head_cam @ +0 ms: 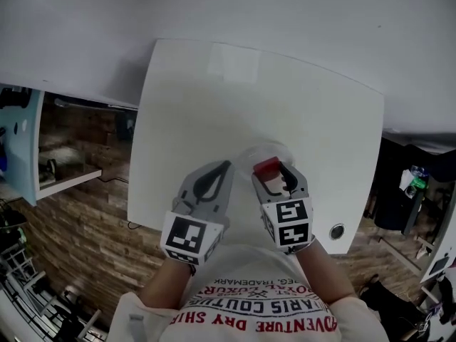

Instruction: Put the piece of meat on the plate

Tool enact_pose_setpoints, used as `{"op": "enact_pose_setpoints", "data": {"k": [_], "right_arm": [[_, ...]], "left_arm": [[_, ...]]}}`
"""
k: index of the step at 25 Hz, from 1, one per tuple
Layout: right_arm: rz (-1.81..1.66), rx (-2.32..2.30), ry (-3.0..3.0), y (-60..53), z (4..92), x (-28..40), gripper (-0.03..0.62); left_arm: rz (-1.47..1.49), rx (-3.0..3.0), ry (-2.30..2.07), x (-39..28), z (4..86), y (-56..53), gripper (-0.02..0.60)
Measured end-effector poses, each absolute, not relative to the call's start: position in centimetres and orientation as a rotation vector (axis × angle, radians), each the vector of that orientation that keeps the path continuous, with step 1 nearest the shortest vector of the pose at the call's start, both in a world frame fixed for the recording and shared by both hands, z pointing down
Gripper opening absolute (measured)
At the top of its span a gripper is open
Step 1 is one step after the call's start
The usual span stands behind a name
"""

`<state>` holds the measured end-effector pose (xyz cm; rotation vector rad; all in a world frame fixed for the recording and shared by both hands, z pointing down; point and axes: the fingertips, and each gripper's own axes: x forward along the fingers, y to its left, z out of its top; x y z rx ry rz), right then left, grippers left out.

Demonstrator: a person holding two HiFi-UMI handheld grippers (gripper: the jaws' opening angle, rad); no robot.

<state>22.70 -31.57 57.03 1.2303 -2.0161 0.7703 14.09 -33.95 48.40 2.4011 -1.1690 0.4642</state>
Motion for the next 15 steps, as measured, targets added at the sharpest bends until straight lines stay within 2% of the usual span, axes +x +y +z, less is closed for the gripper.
{"op": "enact_pose_setpoints", "data": {"k": [15], "right_arm": [[0.809,1.149,-1.903,-31.8,61.3,22.1,0.276]], "left_arm": [[0.467,2.333,-1.186,12.4,50.6,-35.2,-0.002]]}}
